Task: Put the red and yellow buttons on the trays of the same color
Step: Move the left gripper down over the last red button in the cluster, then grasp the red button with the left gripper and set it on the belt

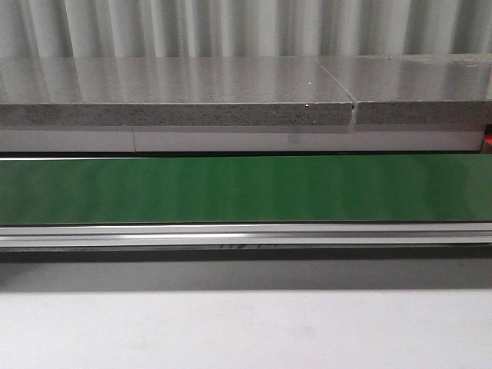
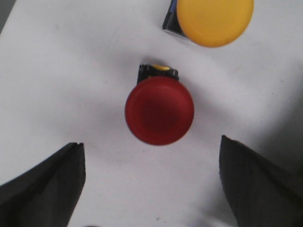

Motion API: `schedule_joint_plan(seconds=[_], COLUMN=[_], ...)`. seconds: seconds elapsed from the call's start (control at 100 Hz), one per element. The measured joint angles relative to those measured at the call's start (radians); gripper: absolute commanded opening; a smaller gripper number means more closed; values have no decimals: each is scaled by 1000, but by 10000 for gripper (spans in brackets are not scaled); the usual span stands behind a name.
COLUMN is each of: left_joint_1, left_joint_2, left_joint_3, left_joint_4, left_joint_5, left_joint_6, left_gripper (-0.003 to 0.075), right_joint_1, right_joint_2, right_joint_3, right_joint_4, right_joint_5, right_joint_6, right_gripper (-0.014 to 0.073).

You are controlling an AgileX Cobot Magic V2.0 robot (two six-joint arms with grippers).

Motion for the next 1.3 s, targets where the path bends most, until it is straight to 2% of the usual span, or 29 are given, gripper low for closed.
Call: schedule_joint_plan(seconds=[0.23, 0.35, 0.46, 0.61, 0.97, 1.3], left_joint_1=[0, 0, 0, 0, -6, -72], left_joint_2=[103, 119, 119, 119, 102, -75], left_joint_3=[-82, -97, -101, -101, -105, -105], left_joint_4=[-6, -6, -6, -7, -9, -11], left_joint_5=[1, -11, -15, -15, 7, 59], left_joint_6=[2, 2, 2, 3, 34, 53], left_gripper=[533, 430, 293, 204, 189, 188], right_joint_1=[0, 0, 0, 0, 0, 0], right_joint_2=[0, 0, 0, 0, 0, 0], right_joint_3=[0, 0, 0, 0, 0, 0], right_joint_4=[0, 0, 0, 0, 0, 0], right_joint_5=[0, 0, 0, 0, 2, 2], right_joint_6=[0, 0, 0, 0, 0, 0], right_gripper=[-68, -68, -68, -68, -68, -68])
